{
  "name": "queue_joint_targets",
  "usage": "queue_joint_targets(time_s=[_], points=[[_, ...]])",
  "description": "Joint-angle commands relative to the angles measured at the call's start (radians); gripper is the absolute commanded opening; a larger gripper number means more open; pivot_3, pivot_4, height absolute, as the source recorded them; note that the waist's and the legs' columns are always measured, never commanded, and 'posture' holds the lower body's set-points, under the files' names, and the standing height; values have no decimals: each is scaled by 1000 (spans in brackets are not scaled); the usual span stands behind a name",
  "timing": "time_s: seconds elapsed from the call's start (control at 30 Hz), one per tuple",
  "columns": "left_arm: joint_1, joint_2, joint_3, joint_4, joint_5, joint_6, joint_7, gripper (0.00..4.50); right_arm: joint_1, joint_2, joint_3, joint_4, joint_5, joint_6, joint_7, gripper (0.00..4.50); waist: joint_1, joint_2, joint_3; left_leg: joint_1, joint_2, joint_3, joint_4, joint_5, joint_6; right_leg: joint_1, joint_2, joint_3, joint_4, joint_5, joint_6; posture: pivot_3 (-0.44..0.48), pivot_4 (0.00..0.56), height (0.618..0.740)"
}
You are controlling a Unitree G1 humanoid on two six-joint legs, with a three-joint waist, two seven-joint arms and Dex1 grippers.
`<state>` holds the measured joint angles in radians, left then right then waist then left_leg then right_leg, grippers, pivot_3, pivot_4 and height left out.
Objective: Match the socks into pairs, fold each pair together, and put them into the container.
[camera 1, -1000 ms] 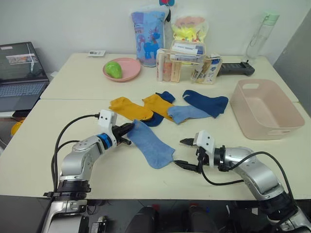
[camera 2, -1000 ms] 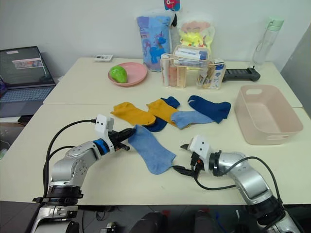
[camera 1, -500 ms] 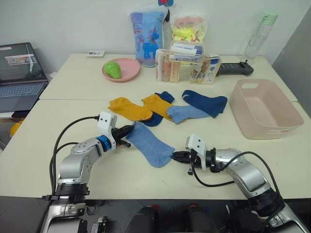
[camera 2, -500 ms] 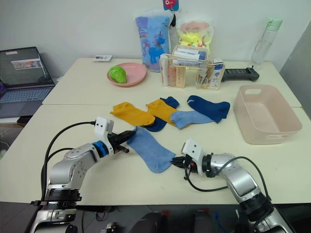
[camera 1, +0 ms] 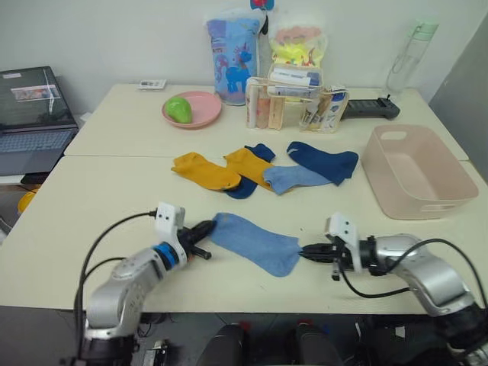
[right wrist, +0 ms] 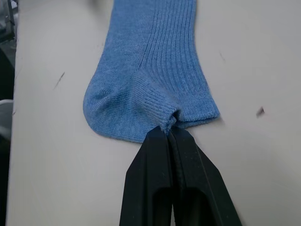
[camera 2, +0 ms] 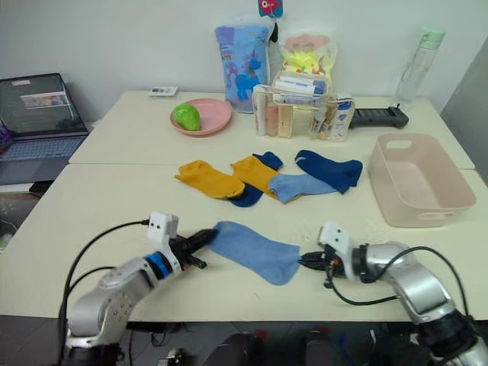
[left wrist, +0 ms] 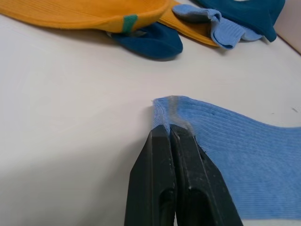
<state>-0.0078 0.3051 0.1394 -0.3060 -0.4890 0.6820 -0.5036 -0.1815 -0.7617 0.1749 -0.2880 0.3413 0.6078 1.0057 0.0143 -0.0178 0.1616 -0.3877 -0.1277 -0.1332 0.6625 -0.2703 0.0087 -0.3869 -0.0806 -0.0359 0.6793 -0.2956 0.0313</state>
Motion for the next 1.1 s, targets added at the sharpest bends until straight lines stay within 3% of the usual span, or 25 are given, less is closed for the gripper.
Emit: queue_joint_targets(time_s=[0.03,0.1,0.2,0.37,0.5,0.67,0.9,1.0,1.1], points=[[-1,-33,-21,-73,-29,19,44,0,-16,-9,-46,-13,29,20,1,48,0,0,0,0,0,0,0,0,0,0,0,0,0,0,0,0,150,740],[-5,-36,-26,-67,-31,19,46,0,-29,-1,-45,-9,35,27,2,48,0,0,0,0,0,0,0,0,0,0,0,0,0,0,0,0,150,740],[-6,-28,-27,-54,-26,8,46,675,-37,5,-50,-13,52,50,4,996,2,0,0,0,0,0,0,0,0,0,0,0,0,0,0,0,150,740],[-16,54,33,-30,-61,27,-17,2309,0,-28,-89,-36,59,65,-13,2744,8,0,0,0,0,0,0,0,0,0,0,0,0,0,0,0,150,740],[-86,151,60,44,-132,65,-133,3610,45,-18,-143,-89,124,144,-37,2757,10,0,0,-1,0,0,0,0,0,-1,0,0,0,0,0,0,150,740],[-187,238,-40,176,-64,20,-256,3610,103,20,-161,-138,157,233,-129,2757,10,0,0,-2,0,0,0,0,0,-1,0,-1,-1,0,0,0,150,740],[-281,230,-143,296,16,-54,-312,3610,127,62,-172,-167,192,277,-202,2757,8,0,0,-2,0,0,0,0,0,-1,0,-1,-1,0,0,0,150,740],[-295,225,-163,312,34,-76,-329,2997,135,86,-175,-188,212,297,-225,2108,8,0,0,-2,0,0,0,0,0,-1,0,-1,-1,0,0,0,150,740],[-296,224,-157,312,31,-75,-335,2066,140,95,-182,-195,227,308,-237,1080,8,0,0,-3,0,0,0,0,0,-2,0,-1,-1,0,0,0,150,740]])
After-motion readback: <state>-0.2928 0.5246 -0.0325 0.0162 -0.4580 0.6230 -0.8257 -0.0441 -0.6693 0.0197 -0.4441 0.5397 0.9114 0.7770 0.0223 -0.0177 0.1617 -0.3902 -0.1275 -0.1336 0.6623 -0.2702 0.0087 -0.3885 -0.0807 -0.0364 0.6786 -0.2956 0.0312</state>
